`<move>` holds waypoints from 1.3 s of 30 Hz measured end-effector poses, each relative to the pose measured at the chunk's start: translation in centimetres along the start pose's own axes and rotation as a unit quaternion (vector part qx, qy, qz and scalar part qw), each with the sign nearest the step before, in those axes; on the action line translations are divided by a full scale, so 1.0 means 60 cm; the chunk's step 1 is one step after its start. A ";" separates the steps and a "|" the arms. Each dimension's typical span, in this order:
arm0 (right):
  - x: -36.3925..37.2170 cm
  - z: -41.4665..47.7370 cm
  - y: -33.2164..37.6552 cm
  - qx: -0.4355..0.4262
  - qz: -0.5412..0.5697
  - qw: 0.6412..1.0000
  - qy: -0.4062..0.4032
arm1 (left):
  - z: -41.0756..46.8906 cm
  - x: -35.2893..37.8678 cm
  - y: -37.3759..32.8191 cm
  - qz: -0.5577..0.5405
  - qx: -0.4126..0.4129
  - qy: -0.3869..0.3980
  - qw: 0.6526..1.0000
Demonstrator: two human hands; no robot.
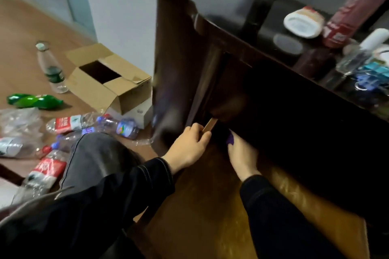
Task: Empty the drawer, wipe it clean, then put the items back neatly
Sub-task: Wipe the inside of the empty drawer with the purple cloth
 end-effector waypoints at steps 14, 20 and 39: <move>0.044 0.053 0.004 -0.033 -0.157 0.974 0.158 | 0.006 0.007 0.010 0.010 0.019 -0.041 0.999; 0.028 0.059 0.012 0.017 -0.011 0.990 0.138 | 0.003 0.006 0.009 0.014 0.006 -0.039 0.999; 0.036 0.052 0.019 -0.034 -0.067 0.993 0.092 | 0.003 0.004 0.006 0.025 0.007 -0.042 0.999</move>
Point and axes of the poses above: each hand's wrist, its own z-axis towards the middle knuckle, its own x-axis out of the palm, y = z × x, the point moved 1 cm from there along z, towards the middle knuckle, and after that the axes turned 6 degrees about -x, right-handed, at the moved point
